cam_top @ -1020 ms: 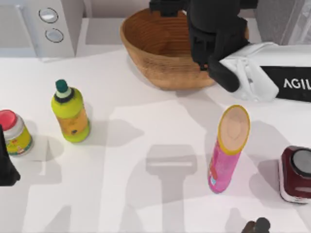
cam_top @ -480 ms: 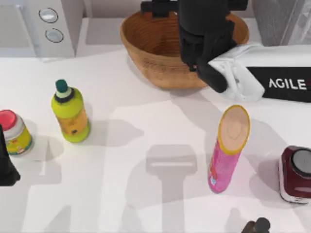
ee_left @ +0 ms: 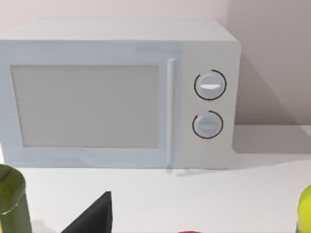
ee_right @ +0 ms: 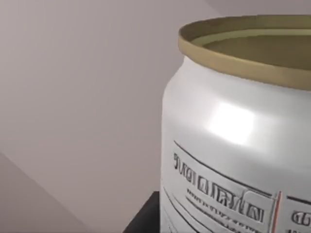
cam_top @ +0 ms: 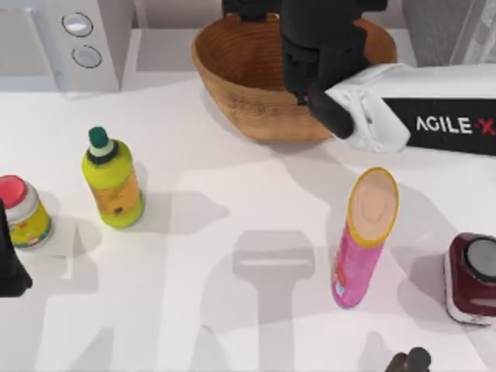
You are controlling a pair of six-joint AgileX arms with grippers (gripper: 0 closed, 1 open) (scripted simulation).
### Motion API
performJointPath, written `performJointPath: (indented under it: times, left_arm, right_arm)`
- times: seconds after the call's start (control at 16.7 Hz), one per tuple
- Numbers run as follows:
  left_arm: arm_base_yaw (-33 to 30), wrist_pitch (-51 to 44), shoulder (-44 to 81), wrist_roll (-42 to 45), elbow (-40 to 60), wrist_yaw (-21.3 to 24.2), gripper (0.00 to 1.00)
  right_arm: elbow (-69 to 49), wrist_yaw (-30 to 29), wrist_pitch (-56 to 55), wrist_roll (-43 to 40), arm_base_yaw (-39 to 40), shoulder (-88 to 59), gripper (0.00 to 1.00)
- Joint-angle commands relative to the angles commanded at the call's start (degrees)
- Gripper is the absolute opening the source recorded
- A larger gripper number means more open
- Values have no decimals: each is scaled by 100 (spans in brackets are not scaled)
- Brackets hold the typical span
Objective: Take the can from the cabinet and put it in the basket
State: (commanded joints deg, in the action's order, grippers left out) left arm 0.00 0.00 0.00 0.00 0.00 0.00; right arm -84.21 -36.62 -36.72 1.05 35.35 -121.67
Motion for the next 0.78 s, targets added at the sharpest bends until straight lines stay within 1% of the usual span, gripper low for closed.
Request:
performJointPath:
  times: [0.72, 0.78]
  left_arm:
    - [0, 0, 0, 0, 0, 0, 100]
    - [0, 0, 0, 0, 0, 0, 100]
  right_arm:
    - [0, 0, 0, 0, 0, 0, 98]
    - [0, 0, 0, 0, 0, 0, 100]
